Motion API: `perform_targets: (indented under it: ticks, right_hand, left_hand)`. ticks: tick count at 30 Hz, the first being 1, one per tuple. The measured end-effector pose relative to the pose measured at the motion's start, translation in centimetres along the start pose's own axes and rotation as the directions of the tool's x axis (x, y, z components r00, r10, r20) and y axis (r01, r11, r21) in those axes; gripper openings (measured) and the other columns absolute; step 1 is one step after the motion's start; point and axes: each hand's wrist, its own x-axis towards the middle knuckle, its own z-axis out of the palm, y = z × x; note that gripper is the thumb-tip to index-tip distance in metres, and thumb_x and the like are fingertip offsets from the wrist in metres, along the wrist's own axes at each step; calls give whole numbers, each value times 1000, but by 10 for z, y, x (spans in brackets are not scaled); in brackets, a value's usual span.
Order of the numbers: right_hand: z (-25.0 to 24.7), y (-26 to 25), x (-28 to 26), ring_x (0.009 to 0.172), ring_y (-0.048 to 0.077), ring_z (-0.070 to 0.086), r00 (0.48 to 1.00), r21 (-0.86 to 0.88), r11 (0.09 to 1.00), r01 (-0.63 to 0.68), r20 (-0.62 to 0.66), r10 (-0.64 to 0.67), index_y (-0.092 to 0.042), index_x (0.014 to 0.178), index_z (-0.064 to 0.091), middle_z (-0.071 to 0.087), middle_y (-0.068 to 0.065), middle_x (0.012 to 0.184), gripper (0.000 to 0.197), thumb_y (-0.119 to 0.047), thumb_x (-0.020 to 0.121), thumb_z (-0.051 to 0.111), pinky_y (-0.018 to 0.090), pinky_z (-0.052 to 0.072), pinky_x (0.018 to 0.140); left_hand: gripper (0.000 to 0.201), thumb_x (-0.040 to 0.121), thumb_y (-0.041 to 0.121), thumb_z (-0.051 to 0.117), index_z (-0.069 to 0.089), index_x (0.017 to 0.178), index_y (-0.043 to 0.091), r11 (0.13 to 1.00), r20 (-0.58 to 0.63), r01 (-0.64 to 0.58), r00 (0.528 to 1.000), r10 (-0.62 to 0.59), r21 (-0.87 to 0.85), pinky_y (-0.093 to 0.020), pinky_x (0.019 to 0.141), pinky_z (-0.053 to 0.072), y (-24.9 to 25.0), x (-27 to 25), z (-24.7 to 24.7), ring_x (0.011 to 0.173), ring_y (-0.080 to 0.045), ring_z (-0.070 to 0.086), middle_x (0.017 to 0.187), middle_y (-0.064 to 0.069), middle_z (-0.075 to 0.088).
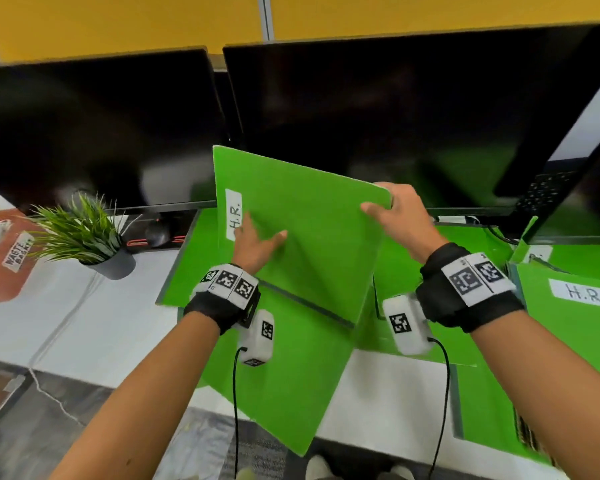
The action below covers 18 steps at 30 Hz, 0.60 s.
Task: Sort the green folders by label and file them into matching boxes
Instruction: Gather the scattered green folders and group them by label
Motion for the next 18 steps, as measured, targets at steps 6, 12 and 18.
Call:
perform_targets:
  ticks: [6, 12, 18]
  right_hand:
    - [-10, 15, -1, 102, 14, 58, 964, 593, 771, -231, 32, 264, -9, 119, 49, 61, 1, 108, 30, 1, 91, 49, 32, 42, 99]
    - [27, 67, -17, 134, 24, 36, 847, 646, 557, -522, 314, 429, -12, 142, 28, 38, 7, 146, 72, -6, 77, 60, 54, 18, 116]
    - [54, 83, -27, 134, 31, 37, 773, 822, 211, -529, 365, 518, -16, 148, 15, 29, 18, 149, 66, 6, 91, 40, 51, 33, 109]
  left_hand:
    - [116, 69, 59, 68, 2, 148, 4, 969, -401, 236, 882, -246, -75, -46, 114, 22, -29, 11, -28, 140, -39, 21, 152, -27, 13]
    - [130, 57, 80, 58, 10, 148, 2, 808, -121, 548, 806, -579, -215, -53, 108, 34, -104, 39, -42, 132, -40, 38, 151, -22, 24]
    - [106, 69, 86, 33, 40, 139, 6, 854, -2, 518, 855, -519, -46, -40, 95, 45, -134, 35, -36, 110, -33, 55, 131, -22, 51]
